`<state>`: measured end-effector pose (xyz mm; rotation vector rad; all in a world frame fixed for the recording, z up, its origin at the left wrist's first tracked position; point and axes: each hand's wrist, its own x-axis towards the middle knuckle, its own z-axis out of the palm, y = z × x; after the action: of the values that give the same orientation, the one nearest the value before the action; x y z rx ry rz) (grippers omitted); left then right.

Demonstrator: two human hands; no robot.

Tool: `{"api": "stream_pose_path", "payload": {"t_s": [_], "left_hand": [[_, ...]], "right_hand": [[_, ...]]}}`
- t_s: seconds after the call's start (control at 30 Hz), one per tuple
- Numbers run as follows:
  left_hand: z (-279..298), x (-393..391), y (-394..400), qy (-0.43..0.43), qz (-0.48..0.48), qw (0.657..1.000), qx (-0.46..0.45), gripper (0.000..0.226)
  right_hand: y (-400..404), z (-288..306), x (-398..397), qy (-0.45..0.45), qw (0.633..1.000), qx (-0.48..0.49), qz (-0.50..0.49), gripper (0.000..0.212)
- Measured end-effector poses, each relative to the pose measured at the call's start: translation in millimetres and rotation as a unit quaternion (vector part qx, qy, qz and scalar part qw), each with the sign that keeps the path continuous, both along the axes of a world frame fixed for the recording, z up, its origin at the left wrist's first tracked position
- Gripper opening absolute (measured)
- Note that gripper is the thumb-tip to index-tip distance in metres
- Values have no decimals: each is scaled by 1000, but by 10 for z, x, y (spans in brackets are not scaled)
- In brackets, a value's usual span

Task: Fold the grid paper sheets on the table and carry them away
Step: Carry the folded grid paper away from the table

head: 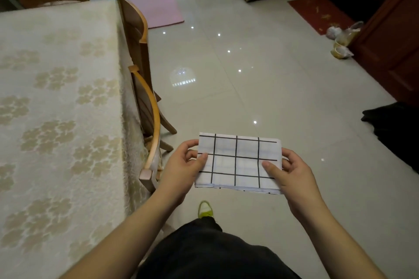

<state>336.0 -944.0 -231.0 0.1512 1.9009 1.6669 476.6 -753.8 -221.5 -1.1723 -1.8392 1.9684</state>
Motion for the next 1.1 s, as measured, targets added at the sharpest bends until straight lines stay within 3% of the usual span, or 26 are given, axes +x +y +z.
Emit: {"api": "stream_pose_path", "payload": {"t_s": [0.63, 1.1], "left_hand": [[96, -1778, 1112, -50, 56, 997, 22, 35], [333, -2978, 2296, 20, 126, 992, -16, 39]], "right_hand": [[1284, 76, -2073, 16, 999, -4, 51, 33], [2690, 193, -3689, 64, 986, -6, 151, 35]]}}
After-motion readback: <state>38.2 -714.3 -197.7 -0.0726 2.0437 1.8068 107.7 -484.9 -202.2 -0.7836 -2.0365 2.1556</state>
